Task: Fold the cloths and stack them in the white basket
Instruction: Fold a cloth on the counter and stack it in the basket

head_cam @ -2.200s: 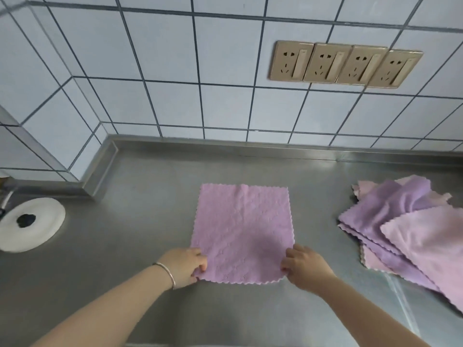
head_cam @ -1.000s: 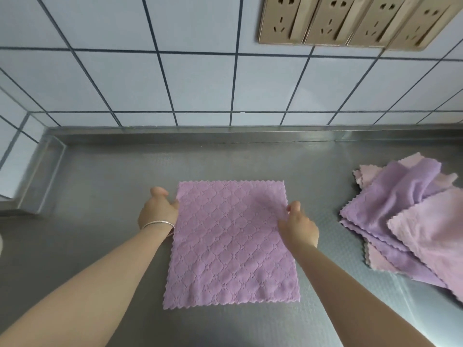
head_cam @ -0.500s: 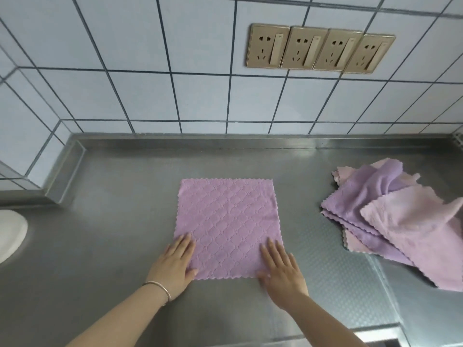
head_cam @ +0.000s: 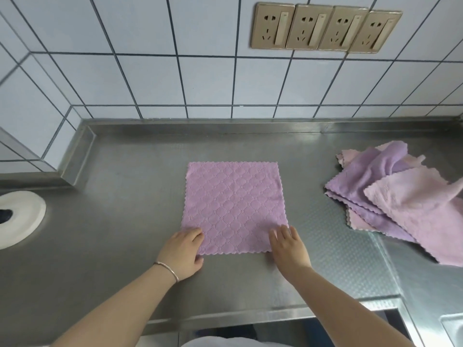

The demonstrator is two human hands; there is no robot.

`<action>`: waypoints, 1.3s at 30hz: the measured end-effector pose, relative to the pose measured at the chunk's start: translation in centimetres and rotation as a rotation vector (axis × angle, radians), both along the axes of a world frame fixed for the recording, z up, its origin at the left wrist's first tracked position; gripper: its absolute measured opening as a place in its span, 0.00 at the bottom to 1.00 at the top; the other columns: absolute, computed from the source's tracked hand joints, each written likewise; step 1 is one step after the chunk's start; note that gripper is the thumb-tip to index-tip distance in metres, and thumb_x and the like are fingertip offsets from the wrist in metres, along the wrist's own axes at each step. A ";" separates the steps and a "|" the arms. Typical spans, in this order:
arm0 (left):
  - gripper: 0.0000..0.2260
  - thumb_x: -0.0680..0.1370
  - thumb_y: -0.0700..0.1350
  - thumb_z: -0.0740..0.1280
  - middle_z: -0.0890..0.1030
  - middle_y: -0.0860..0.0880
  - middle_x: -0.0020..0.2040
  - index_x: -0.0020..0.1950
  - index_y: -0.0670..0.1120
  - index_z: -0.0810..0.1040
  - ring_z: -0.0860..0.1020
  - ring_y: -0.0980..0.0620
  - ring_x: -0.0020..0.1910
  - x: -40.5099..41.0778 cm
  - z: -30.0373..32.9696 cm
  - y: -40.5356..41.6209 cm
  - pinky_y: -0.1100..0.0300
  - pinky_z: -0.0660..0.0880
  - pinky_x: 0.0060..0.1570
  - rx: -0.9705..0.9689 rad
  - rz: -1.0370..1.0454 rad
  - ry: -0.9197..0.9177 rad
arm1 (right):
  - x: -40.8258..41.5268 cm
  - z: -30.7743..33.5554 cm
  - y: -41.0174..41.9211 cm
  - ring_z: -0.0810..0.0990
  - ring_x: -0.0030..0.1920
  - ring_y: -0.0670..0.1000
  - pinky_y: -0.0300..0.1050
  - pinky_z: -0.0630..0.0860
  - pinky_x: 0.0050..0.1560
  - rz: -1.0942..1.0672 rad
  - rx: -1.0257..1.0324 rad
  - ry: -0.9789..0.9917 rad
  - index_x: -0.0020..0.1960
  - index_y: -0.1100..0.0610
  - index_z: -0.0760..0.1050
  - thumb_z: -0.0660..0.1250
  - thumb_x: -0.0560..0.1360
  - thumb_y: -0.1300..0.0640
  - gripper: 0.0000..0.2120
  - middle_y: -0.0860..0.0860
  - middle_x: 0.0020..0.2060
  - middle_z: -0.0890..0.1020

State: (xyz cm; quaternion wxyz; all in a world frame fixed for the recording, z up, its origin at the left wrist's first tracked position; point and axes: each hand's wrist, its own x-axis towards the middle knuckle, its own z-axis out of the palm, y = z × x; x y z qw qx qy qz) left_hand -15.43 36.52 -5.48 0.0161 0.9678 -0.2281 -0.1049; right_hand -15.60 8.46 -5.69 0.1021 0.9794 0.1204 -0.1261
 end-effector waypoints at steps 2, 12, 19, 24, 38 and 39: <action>0.21 0.49 0.48 0.75 0.82 0.50 0.43 0.40 0.46 0.81 0.82 0.51 0.37 -0.2 -0.3 -0.3 0.64 0.78 0.33 -0.015 0.013 0.032 | 0.0 0.1 0.2 0.79 0.36 0.57 0.51 0.70 0.44 0.001 0.033 -0.030 0.38 0.62 0.81 0.75 0.47 0.64 0.19 0.56 0.29 0.79; 0.15 0.78 0.37 0.58 0.77 0.51 0.63 0.60 0.46 0.79 0.79 0.47 0.57 1.2 1.1 1.5 0.59 0.74 0.54 -0.191 0.182 0.188 | 0.5 2.8 -2.8 0.82 0.50 0.50 0.43 0.76 0.47 -0.035 0.114 0.062 0.40 0.50 0.82 0.75 0.58 0.60 0.12 0.43 0.40 0.84; 0.11 0.80 0.47 0.57 0.72 0.51 0.36 0.40 0.47 0.72 0.67 0.54 0.33 2.9 5.8 2.5 0.63 0.59 0.31 0.018 0.092 0.588 | 0.8 6.6 -4.1 0.75 0.48 0.52 0.42 0.70 0.46 -0.189 0.184 0.606 0.45 0.54 0.78 0.55 0.79 0.53 0.14 0.50 0.44 0.79; 0.15 0.79 0.50 0.59 0.67 0.53 0.31 0.33 0.51 0.63 0.64 0.57 0.30 4.9 7.1 3.2 0.63 0.58 0.31 -0.050 0.177 0.692 | 3.1 8.3 -5.1 0.73 0.44 0.50 0.42 0.68 0.43 -0.306 0.264 0.744 0.44 0.55 0.79 0.60 0.78 0.53 0.10 0.50 0.40 0.78; 0.19 0.80 0.46 0.57 0.74 0.42 0.66 0.70 0.42 0.67 0.73 0.41 0.62 11.6 2.0 -0.1 0.55 0.69 0.58 -0.440 0.912 0.400 | 11.4 3.4 -1.7 0.69 0.35 0.52 0.41 0.63 0.31 -0.996 0.957 0.125 0.43 0.61 0.73 0.59 0.78 0.55 0.11 0.56 0.36 0.74; 0.19 0.80 0.46 0.57 0.74 0.41 0.66 0.69 0.42 0.68 0.73 0.41 0.62 11.9 1.8 -0.5 0.55 0.69 0.57 -0.428 0.923 0.373 | 11.8 3.2 -1.5 0.69 0.35 0.52 0.41 0.63 0.31 -0.982 0.952 0.107 0.43 0.60 0.72 0.58 0.78 0.55 0.10 0.54 0.34 0.73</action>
